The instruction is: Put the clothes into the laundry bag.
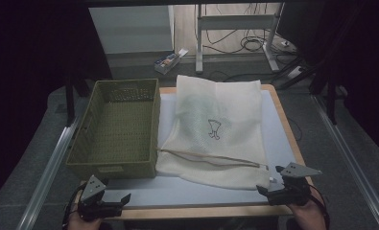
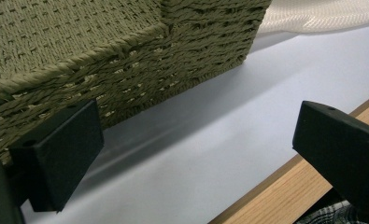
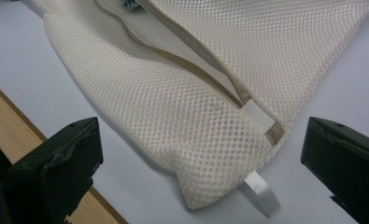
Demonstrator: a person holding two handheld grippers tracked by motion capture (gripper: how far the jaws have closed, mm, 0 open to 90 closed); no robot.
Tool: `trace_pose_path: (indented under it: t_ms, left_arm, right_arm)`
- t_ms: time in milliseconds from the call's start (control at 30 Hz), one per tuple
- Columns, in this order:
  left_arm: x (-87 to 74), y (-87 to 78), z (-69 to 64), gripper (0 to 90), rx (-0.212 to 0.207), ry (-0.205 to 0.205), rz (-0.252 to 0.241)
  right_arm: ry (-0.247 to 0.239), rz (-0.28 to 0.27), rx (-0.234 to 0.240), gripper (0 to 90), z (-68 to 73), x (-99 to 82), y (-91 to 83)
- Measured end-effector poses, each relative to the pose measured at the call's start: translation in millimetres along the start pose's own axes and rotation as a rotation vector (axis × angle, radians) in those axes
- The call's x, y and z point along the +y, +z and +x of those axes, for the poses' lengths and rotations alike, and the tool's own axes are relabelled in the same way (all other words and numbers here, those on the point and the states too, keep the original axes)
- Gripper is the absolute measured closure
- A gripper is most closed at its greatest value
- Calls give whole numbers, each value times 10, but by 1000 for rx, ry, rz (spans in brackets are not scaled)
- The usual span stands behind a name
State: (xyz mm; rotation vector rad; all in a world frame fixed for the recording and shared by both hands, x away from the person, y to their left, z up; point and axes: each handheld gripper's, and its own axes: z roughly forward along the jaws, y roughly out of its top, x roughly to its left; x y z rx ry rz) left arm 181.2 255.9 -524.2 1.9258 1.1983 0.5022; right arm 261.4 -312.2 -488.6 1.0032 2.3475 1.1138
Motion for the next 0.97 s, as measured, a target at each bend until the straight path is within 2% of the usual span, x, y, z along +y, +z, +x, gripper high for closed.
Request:
trace_pose_path:
  t_ms: [600,700,967]
  left_arm:
    - [-16,-4,29,18,3,-7,12]
    - [-17,2,36,18,4,-13,17]
    - [-7,16,39,22,12,-24,29]
  right_arm:
    - [50,49,-5,0,-27,-176,-89]
    - [52,39,-9,0,-22,-184,-107]
    - [47,54,-7,0,-18,-187,-95]
